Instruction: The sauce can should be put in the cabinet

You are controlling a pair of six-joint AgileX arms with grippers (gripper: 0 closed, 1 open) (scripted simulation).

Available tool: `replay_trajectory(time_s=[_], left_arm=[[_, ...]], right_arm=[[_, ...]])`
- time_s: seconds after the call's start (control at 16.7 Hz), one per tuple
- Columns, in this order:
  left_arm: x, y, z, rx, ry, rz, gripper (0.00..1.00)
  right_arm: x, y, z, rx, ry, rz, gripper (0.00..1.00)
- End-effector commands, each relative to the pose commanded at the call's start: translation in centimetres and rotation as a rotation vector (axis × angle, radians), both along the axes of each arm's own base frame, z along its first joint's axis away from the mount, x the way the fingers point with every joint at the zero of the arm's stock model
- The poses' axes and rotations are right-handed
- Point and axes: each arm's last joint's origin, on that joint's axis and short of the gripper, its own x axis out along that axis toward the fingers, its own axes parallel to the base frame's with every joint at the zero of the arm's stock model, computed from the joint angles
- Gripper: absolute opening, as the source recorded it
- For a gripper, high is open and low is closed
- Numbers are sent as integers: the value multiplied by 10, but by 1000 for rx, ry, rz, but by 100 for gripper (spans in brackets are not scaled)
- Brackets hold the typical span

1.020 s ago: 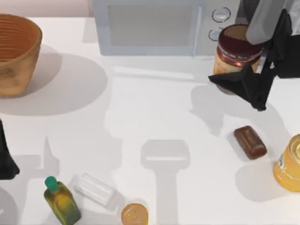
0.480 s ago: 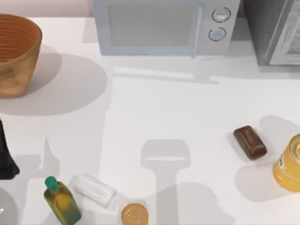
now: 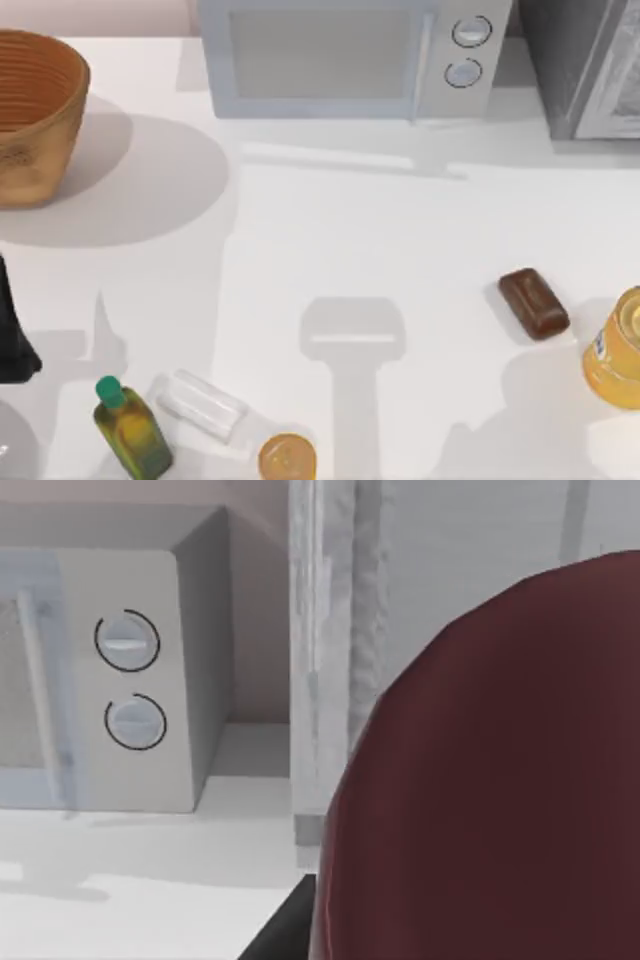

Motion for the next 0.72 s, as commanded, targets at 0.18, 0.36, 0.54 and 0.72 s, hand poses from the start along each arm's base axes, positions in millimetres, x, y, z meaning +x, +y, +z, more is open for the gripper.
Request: replay_trajectory(time_s=[0.18,0.36,0.54,0.72], left_arm=[[0,0,0,0,0,0,100],[0,0,0,0,0,0,100],[0,0,0,0,0,0,100],[0,0,0,0,0,0,100]], right_arm=[[0,-1,-6,10,-12,-19,0],[0,-1,-6,10,-7,-13,0],[0,0,2,12,2,-6,0],[1,2,32,15,28,3,0]])
